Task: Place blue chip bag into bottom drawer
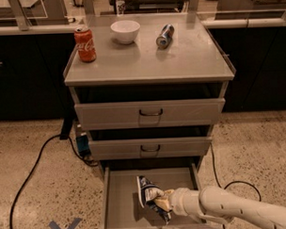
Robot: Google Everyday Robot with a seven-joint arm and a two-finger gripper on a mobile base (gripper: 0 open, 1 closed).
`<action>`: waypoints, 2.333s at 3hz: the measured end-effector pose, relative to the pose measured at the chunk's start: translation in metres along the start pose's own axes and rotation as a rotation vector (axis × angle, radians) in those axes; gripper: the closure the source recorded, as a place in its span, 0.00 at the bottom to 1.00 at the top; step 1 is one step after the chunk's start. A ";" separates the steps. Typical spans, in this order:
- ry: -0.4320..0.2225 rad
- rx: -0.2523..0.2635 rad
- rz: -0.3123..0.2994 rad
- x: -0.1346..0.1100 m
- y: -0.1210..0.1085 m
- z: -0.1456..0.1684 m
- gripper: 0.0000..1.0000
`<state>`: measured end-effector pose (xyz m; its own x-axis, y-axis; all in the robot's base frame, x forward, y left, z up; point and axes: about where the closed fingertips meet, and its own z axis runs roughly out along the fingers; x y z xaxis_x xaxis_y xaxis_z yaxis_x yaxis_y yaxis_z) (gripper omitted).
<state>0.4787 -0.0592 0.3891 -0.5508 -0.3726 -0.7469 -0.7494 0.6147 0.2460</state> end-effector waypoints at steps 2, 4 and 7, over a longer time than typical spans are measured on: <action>-0.032 0.040 -0.011 -0.005 -0.012 0.015 1.00; -0.035 0.193 0.028 0.009 -0.068 0.049 1.00; 0.024 0.215 0.204 0.066 -0.123 0.108 1.00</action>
Offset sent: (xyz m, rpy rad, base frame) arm 0.0165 0.0024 -0.0054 -0.0002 -0.0387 -0.0257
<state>0.5742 -0.0840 0.2425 -0.6928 -0.2408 -0.6798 -0.5282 0.8111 0.2510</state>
